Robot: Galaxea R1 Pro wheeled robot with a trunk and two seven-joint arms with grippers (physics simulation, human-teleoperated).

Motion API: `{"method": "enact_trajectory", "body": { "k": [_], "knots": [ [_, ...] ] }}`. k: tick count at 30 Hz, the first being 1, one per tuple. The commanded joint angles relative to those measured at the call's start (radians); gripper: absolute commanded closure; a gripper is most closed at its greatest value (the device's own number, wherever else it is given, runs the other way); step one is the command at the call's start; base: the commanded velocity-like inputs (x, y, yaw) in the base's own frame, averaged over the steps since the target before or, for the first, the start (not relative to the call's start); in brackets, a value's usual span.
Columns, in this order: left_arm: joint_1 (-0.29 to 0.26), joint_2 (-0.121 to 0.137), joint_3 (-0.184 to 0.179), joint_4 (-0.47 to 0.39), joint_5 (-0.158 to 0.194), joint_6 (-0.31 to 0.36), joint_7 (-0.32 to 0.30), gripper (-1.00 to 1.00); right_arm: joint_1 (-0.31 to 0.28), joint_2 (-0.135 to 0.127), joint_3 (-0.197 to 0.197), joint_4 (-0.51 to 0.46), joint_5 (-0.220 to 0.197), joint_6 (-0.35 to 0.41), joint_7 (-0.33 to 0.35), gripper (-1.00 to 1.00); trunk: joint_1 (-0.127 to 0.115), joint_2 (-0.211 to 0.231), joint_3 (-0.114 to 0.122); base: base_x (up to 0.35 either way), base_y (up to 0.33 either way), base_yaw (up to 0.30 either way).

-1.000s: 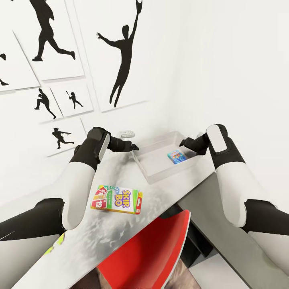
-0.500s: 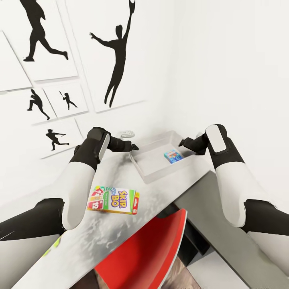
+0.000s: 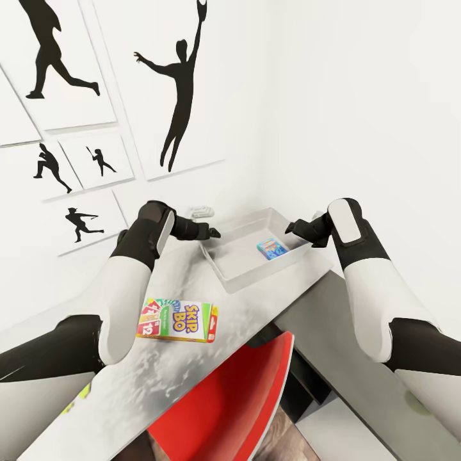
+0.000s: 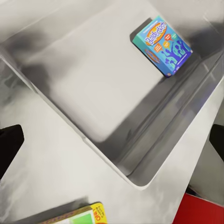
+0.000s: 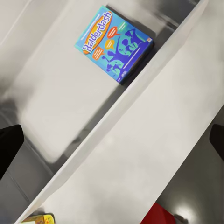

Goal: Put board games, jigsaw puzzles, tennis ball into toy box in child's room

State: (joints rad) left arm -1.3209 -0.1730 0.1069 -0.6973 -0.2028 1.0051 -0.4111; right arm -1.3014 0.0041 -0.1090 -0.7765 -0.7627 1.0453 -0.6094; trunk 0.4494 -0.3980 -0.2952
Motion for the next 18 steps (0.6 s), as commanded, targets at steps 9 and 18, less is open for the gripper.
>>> {"method": "enact_trajectory", "body": {
  "k": [9,18],
  "knots": [
    [-0.012,-0.001,0.003,-0.001,-0.013,0.003,-0.007,-1.0,-0.001,0.002,-0.002,-0.001,-0.012,0.002,-0.01,-1.0,0.001,-0.002,-0.002,0.0,0.0,-0.003],
    [-0.014,-0.001,0.003,0.002,-0.022,0.001,-0.001,-1.0,-0.001,0.005,-0.002,0.0,-0.015,0.002,-0.01,-1.0,0.001,-0.002,-0.002,0.0,0.0,0.0]
  ]
}}
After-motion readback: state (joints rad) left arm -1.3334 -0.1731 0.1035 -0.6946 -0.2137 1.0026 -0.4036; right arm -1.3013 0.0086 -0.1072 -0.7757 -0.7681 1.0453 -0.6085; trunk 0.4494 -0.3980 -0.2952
